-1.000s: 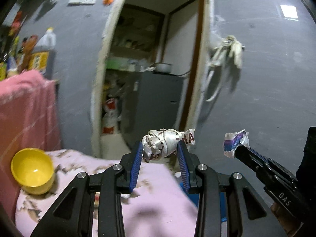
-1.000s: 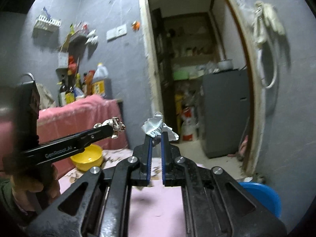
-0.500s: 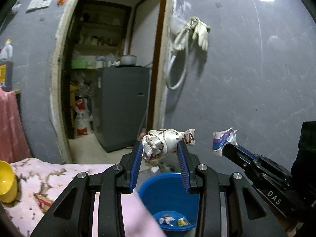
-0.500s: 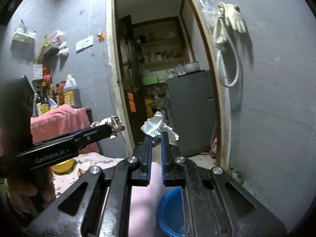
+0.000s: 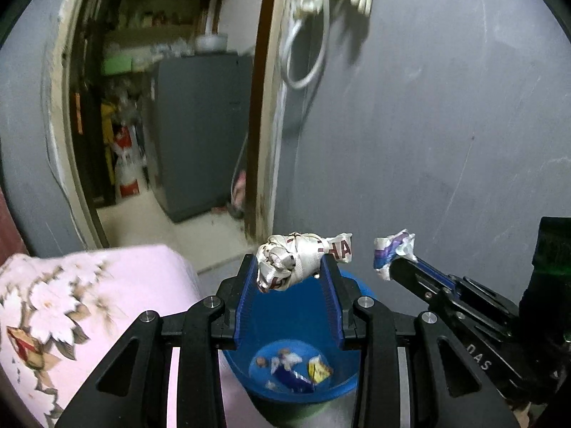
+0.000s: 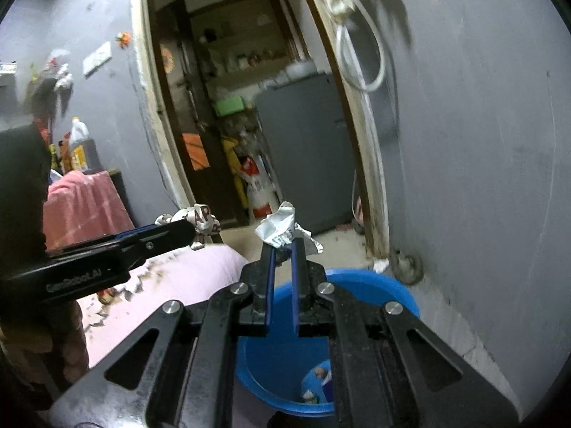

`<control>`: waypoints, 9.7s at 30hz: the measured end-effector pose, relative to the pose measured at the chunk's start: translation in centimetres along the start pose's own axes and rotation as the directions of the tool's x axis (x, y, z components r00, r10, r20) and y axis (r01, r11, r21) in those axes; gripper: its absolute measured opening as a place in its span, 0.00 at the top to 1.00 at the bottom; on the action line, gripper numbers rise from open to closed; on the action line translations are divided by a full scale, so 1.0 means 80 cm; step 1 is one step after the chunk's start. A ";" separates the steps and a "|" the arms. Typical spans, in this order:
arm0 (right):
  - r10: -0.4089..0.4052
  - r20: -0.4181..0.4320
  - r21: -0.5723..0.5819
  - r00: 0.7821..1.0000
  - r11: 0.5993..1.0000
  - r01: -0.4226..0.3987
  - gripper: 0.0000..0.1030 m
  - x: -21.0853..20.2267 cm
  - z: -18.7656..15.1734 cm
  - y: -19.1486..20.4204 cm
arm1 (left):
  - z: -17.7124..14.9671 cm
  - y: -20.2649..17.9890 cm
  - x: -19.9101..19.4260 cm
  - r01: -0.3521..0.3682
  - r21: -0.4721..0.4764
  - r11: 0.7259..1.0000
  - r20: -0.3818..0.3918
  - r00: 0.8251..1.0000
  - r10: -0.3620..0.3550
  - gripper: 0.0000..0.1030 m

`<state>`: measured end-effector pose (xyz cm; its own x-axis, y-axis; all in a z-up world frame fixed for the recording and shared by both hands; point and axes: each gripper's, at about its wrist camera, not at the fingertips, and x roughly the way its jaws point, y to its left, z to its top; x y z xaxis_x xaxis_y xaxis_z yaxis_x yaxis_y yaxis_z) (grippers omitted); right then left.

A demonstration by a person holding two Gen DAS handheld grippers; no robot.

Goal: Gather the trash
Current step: 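Carry both foil pieces over the blue bucket and open both tools, then withdraw both tools from the bucket back over the table, then grasp the red wrapper with the left tool while the right tool grasps the tan nut, then carry the red wrapper and tan nut over the blue bucket and open both tools, then withdraw both tools from the bucket back over the table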

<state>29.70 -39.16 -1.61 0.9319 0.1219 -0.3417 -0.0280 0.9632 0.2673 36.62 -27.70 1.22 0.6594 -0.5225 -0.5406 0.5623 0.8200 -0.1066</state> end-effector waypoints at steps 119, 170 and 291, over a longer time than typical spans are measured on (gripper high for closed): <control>0.198 -0.295 -0.377 0.935 0.875 -0.304 0.00 0.139 -0.068 0.380 | -0.165 0.345 -0.267 -0.502 -0.417 0.758 0.033 0.825 0.565 0.04; 0.201 -0.589 -0.200 0.783 0.902 -0.382 0.71 0.184 -0.102 0.297 | -0.139 0.364 -0.120 -0.355 -0.422 0.834 -0.274 0.927 0.256 0.75; -0.004 -0.067 0.050 0.998 0.999 0.008 0.65 -0.039 0.005 0.014 | -0.012 0.020 -0.065 -0.063 -0.140 0.988 0.005 0.998 0.064 0.79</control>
<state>26.93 -38.55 0.07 0.9056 0.1334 -0.4026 -0.0025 0.9509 0.3096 33.59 -23.44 3.06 0.6964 -0.4698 -0.5425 0.4446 0.8758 -0.1878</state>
